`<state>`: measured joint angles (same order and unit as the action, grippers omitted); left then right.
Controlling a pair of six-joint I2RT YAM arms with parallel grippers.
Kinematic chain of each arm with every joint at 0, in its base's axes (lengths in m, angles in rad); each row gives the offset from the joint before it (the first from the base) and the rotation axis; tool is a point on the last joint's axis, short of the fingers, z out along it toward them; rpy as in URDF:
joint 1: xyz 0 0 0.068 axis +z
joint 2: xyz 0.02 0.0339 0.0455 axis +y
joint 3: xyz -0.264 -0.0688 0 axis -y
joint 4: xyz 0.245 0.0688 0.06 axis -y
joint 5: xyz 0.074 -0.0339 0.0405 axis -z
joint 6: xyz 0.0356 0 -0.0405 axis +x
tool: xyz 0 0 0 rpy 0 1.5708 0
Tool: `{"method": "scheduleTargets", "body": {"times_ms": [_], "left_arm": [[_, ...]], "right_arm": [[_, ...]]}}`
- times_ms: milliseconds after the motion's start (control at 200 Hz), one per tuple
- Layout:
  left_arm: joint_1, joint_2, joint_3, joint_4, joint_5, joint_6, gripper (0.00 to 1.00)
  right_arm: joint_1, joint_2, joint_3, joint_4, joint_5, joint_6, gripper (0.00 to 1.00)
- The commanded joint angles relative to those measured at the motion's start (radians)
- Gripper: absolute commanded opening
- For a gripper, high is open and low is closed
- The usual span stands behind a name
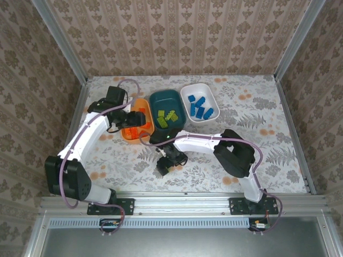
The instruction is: Sort the legos into containers by color
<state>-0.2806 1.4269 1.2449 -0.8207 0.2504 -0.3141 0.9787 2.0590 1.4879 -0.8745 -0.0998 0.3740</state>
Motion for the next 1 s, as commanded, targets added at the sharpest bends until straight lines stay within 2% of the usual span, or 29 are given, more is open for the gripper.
{"method": "scheduleTargets", "body": {"times_ms": [0,280,340,415,475,735,860,995], "left_arm": [[0.016,-0.020,-0.007,0.004,0.017,0.014,0.69],[0.030,-0.016,-0.013,0.010,0.033,0.015,0.69],[0.032,-0.023,-0.026,0.016,0.035,0.011,0.70],[0.035,-0.028,-0.043,0.025,0.037,0.007,0.70],[0.037,-0.027,-0.048,0.026,0.042,0.007,0.70],[0.044,-0.029,-0.041,0.019,0.051,0.001,0.70],[0.047,-0.040,-0.049,0.015,0.052,-0.003,0.70],[0.053,-0.047,-0.058,0.017,0.058,-0.010,0.70]], "right_arm": [[-0.003,0.013,0.020,-0.125,0.112,0.048,0.85],[-0.059,-0.042,-0.009,-0.149,0.223,0.128,0.77],[-0.059,-0.075,-0.029,-0.097,0.193,0.119,0.75],[-0.049,-0.107,-0.057,0.005,0.090,0.087,0.75],[-0.040,-0.087,-0.034,0.022,0.029,0.047,0.78],[-0.075,0.000,0.019,0.031,0.031,0.033,0.78],[-0.100,0.026,0.042,0.025,0.067,0.031,0.71],[-0.112,0.035,0.056,0.029,0.078,0.021,0.58]]}}
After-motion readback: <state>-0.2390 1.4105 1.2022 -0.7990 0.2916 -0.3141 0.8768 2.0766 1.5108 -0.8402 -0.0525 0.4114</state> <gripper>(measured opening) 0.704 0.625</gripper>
